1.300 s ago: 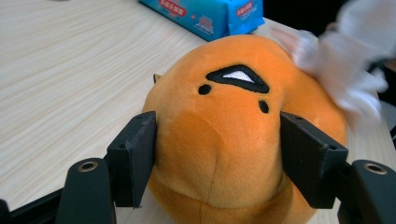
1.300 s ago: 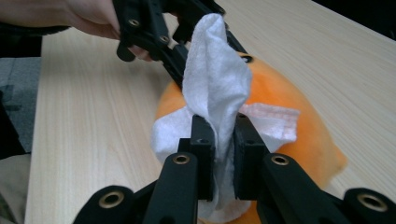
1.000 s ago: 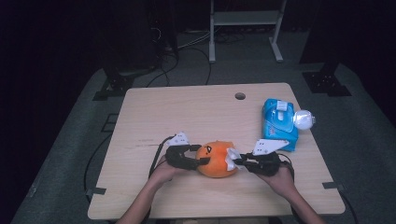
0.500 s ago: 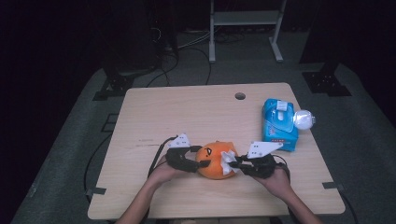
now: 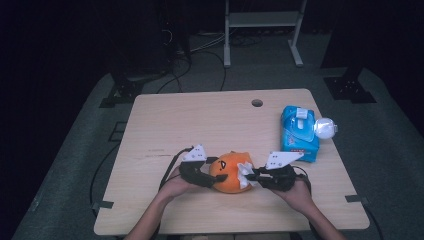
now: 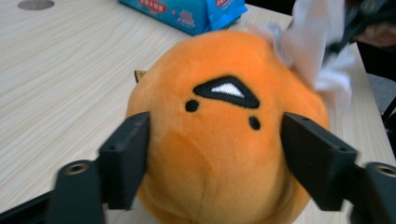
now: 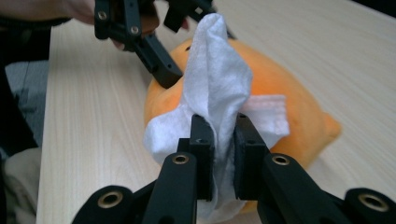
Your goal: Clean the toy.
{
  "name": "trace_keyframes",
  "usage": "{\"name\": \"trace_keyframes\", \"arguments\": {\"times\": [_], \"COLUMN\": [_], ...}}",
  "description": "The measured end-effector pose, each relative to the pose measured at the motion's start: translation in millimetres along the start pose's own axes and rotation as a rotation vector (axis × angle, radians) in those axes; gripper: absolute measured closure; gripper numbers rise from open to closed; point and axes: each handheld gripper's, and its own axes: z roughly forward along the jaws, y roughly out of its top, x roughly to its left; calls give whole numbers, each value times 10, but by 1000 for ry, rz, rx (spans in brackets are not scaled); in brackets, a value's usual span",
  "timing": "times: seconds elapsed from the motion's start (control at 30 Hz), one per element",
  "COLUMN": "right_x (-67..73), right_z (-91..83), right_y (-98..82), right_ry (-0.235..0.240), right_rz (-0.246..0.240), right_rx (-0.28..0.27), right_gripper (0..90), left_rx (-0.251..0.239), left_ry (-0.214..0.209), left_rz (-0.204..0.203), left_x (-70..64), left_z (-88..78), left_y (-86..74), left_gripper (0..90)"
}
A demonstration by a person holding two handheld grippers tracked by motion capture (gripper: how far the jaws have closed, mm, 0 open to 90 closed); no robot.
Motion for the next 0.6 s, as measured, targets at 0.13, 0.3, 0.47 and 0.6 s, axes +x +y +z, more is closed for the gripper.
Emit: {"name": "trace_keyframes", "arguments": {"times": [0.13,0.3,0.47,0.6], "right_x": [-74,-90,11,91], "right_z": [-63,-51,27,47], "right_y": [-1,-23,-24,23], "right_ry": [-24,-11,42,24], "right_rz": [42,64,47,-6], "right_rx": [-38,-40,-11,-1], "right_gripper": [799,798,798,799], "left_rx": [11,19,7,7], "left_ry": [-30,-35,-12,-1], "left_rz": [-15,-11,-17,-14], "left_x": [61,39,-45,-11], "left_z": [-48,-55,14,12], "left_y": [-70,-68,78,20], "left_gripper": [313,305,148,254]}}
